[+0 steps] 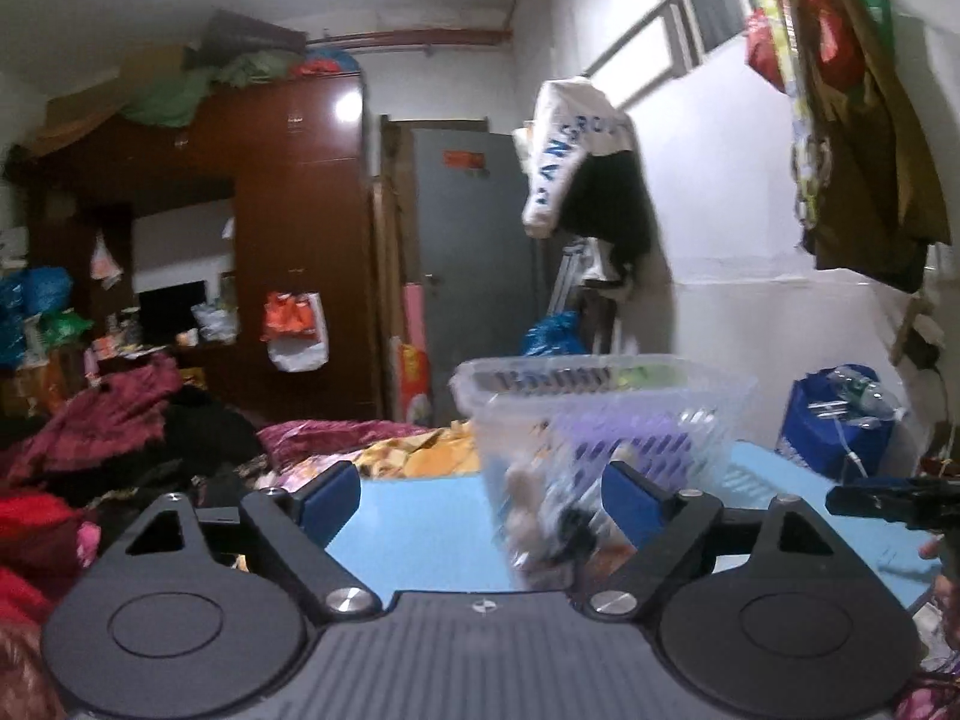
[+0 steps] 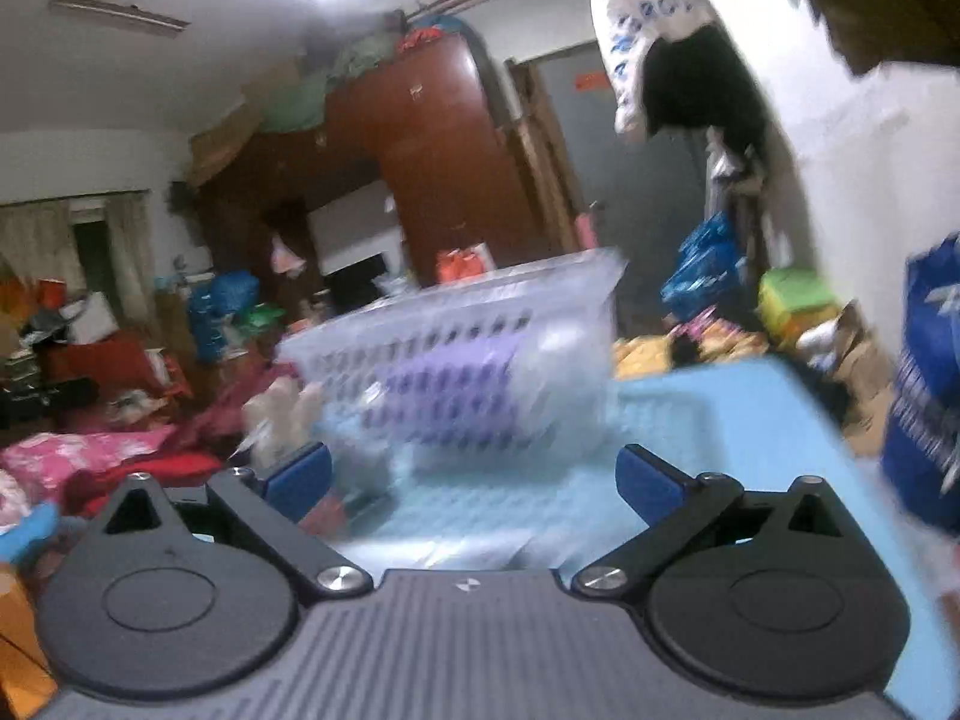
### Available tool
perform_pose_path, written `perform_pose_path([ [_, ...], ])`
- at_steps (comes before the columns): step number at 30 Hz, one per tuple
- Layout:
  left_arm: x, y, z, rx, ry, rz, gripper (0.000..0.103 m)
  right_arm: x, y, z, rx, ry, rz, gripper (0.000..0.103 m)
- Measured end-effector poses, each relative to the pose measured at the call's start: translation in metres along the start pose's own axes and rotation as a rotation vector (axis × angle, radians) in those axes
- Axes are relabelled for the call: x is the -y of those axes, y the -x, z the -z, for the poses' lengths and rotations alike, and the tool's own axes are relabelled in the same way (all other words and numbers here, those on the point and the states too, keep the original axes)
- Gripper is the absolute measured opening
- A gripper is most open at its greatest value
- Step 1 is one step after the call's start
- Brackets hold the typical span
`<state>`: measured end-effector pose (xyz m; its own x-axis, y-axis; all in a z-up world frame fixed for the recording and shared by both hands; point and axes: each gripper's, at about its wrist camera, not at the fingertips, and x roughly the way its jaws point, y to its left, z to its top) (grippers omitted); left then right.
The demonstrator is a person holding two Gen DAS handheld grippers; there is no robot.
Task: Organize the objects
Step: 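Move both grippers toward the white plush bunny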
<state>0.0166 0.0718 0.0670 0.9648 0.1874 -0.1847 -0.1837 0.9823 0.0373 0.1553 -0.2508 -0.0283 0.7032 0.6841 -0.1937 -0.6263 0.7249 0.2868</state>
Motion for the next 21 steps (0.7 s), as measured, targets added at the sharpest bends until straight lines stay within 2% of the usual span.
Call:
perform_pose_path([
  [2, -0.009, -0.003, 0.015, -0.01, 0.051, 0.003, 0.09, -0.008, -0.006, 0.005, -0.002, 0.044, 0.006, 0.103],
  [6, -0.018, -0.026, 0.038, -0.029, 0.142, 0.063, 0.09, -0.02, -0.015, 0.012, 0.016, 0.097, 0.029, 0.103],
  [10, -0.017, -0.043, 0.054, -0.043, 0.148, 0.057, 0.09, -0.028, -0.02, 0.018, -0.003, 0.105, 0.009, 0.103],
  [15, -0.02, -0.06, 0.045, -0.034, 0.166, 0.089, 0.09, -0.054, -0.029, 0.002, 0.039, 0.135, 0.02, 0.103],
  [18, -0.021, -0.073, 0.031, -0.009, 0.17, 0.085, 0.09, -0.077, -0.054, -0.012, -0.007, 0.182, 0.013, 0.102],
  [20, -0.023, -0.087, 0.023, -0.023, 0.179, 0.105, 0.089, -0.092, -0.069, -0.018, -0.026, 0.221, 0.021, 0.096],
  [21, -0.022, -0.092, 0.023, -0.03, 0.185, 0.11, 0.088, -0.099, -0.076, -0.021, -0.034, 0.251, 0.043, 0.087],
])
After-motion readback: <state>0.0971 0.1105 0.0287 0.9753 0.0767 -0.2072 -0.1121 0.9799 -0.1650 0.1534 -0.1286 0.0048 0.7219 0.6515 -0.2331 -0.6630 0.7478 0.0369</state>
